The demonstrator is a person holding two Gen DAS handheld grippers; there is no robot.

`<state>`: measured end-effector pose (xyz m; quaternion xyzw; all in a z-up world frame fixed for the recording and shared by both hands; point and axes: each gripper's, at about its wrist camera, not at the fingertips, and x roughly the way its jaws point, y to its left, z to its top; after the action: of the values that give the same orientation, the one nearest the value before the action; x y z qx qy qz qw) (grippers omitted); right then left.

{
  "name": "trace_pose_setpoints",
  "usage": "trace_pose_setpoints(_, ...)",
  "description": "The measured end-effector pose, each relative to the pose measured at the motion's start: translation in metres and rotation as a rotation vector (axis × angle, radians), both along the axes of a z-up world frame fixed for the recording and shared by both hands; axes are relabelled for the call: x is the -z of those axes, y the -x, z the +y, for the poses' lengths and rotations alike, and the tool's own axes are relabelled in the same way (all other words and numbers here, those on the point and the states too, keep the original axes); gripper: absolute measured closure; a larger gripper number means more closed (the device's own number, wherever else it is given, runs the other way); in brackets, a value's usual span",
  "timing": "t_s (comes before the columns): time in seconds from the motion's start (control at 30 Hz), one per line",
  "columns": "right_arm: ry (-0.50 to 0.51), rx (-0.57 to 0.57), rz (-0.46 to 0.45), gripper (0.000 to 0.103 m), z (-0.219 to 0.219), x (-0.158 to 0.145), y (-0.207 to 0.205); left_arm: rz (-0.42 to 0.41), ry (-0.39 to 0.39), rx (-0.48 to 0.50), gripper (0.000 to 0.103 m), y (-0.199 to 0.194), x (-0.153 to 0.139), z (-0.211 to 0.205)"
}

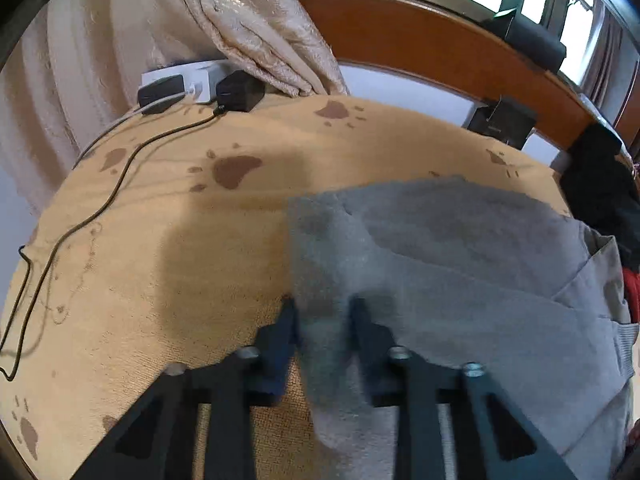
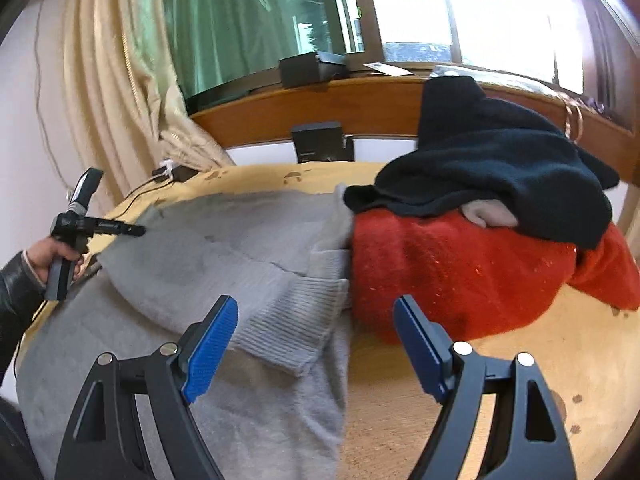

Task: Fold clothes

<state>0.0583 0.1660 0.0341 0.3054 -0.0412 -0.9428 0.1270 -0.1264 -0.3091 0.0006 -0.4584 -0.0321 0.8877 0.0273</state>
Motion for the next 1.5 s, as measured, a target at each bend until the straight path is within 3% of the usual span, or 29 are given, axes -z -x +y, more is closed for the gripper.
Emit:
trace_pose_setpoints(0.07, 0.007, 0.011, -0.007, 0.019, 0.003, 0.003, 0.001, 0.022, 0.041, -0.031, 0.093, 0.0, -0.003, -0.004)
trace_pose_setpoints(0.27, -0.006, 0.007, -0.001, 0.019, 0.001, 0.002, 0.0, -0.009, 0.014, -0.147, 0.093, -0.002, 0.008, -0.054)
trace_pose_setpoints(0.47, -0.007, 0.014, -0.011, 0.019, 0.001, 0.004, 0.002, 0.039, -0.185, -0.022, 0.093, -0.021, -0.014, -0.044)
trace_pose_setpoints(0.57, 0.011, 0.028, -0.016, 0.018, 0.007, 0.006, 0.002, 0.107, -0.036, 0.168, 0.093, -0.043, -0.034, -0.005)
trace_pose_setpoints(0.63, 0.023, 0.029, -0.018, 0.018, 0.009, 0.007, 0.002, 0.167, 0.134, 0.296, 0.09, -0.066, -0.039, 0.019)
trace_pose_setpoints(0.73, 0.033, 0.022, -0.021, 0.018, 0.01, 0.007, 0.002, 0.253, 0.397, 0.496, 0.074, -0.107, -0.033, 0.048)
trace_pose_setpoints(0.8, 0.032, 0.015, -0.016, 0.018, 0.008, 0.007, 0.001, 0.305, 0.544, 0.605, 0.051, -0.131, -0.023, 0.058)
trace_pose_setpoints(0.87, 0.025, 0.008, -0.01, 0.018, 0.006, 0.006, -0.001, 0.323, 0.617, 0.635, 0.047, -0.139, -0.015, 0.057)
trace_pose_setpoints(1.13, 0.005, 0.003, -0.009, 0.018, 0.001, 0.006, -0.001, 0.314, 0.815, 0.688, 0.047, -0.133, 0.015, 0.065)
trace_pose_setpoints(1.3, 0.026, 0.005, -0.021, 0.018, 0.003, 0.007, 0.001, 0.349, 0.986, 0.726, 0.047, -0.135, 0.03, 0.079)
trace_pose_setpoints(1.5, 0.007, -0.016, -0.03, 0.017, -0.003, 0.009, 0.002, 0.313, 1.068, 0.838, 0.047, -0.146, 0.034, 0.074)
